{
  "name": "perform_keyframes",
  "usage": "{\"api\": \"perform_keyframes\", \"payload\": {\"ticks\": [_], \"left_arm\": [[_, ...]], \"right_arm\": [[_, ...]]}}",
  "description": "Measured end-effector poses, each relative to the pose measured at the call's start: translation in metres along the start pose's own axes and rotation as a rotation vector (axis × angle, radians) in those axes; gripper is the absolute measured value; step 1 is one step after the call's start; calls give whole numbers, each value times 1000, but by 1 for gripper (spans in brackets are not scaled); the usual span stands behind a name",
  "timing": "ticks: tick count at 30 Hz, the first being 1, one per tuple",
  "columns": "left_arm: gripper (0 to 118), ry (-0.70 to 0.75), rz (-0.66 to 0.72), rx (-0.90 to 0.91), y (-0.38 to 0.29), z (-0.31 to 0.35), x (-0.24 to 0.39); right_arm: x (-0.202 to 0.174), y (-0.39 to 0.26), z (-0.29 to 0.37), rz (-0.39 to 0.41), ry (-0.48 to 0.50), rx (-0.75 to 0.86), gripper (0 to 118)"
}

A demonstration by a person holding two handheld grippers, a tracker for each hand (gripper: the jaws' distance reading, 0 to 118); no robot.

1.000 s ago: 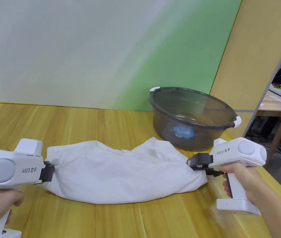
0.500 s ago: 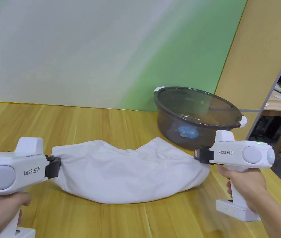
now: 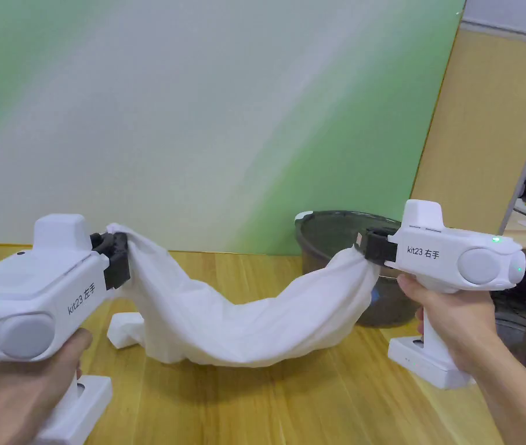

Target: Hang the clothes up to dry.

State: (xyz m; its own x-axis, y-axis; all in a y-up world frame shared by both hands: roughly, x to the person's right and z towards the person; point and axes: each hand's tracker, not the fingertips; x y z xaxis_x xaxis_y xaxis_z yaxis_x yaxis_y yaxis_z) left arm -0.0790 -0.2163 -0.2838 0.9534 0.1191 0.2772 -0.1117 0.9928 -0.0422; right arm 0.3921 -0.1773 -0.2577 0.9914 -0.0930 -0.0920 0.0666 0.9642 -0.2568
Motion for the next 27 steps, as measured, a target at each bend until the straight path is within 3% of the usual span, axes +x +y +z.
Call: {"api": "perform_keyframes", "payload": {"ticks": [5,8,12,14,20,24,27], "left_arm": [[2,-16,33,61,88,-4,1],[2,10,-7,174,145,8,4],[2,111,-151,297,210,23,10],[2,101,-74,313,243,28,8],[2,140,-116,398,295,44,11],[2,126,-77,414,308,54,9],[2,113,-140,444,301,59,9]], "right_arm": [[-30,84,27,20,27,180,11],[-50,144,47,81,15,248,11],[-73,208,84,75,-10,370,11],[-81,236,98,99,0,431,11],[-102,280,126,148,-3,490,11],[-113,287,135,162,-9,510,11],[-117,288,125,186,22,499,11]]}}
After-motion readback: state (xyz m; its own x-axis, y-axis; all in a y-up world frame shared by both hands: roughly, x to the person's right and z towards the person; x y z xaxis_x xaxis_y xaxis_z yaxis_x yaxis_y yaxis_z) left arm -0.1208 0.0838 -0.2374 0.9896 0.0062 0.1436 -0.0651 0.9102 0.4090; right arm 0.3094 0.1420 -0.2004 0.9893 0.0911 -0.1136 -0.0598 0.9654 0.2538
